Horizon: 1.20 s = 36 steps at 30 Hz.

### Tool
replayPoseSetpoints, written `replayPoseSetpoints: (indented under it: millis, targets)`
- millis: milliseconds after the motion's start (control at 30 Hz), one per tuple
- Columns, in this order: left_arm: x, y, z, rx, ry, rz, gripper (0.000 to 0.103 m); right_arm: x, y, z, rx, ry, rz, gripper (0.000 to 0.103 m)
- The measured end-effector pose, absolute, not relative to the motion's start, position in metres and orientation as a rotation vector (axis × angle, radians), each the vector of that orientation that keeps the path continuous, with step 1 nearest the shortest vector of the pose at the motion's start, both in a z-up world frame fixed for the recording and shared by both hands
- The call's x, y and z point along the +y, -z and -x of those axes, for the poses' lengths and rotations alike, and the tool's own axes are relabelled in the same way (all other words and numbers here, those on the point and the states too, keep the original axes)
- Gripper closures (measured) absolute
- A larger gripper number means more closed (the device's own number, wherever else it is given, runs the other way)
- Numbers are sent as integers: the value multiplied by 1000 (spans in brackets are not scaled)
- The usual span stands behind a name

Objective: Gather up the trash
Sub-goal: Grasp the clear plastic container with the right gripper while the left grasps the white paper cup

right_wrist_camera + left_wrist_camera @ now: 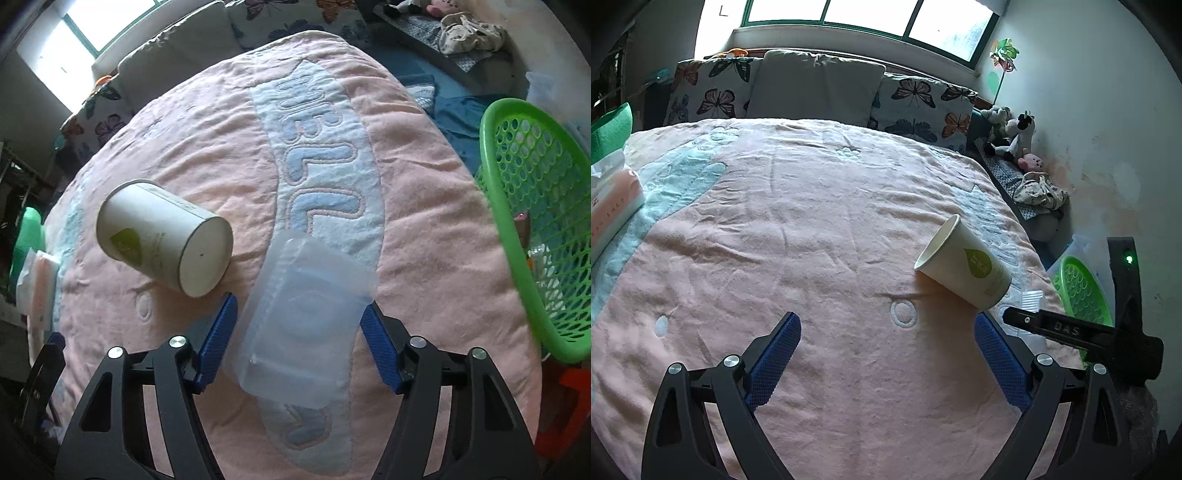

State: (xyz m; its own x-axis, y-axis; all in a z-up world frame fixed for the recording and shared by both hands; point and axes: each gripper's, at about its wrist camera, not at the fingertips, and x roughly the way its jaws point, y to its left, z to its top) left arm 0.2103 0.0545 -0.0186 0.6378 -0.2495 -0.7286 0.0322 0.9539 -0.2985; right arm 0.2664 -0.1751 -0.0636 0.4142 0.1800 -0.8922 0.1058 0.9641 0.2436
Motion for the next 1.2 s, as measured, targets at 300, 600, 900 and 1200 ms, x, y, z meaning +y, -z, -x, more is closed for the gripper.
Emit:
replayPoseSetpoints:
  millis: [300, 600, 900, 1200]
  targets:
    - [44, 16, -213, 878, 169, 290, 11, -185, 56, -253, 1125, -103, -288, 43]
    - [17, 21, -222, 915, 164, 332, 11, -214, 37, -219, 1037, -215, -297, 45]
    - [-21, 23, -238, 932, 155, 363, 11, -251, 20, -192, 944, -236, -270, 45]
    - [-35, 33, -275, 970, 2, 438, 11, -295, 7, -181, 870, -214, -246, 44]
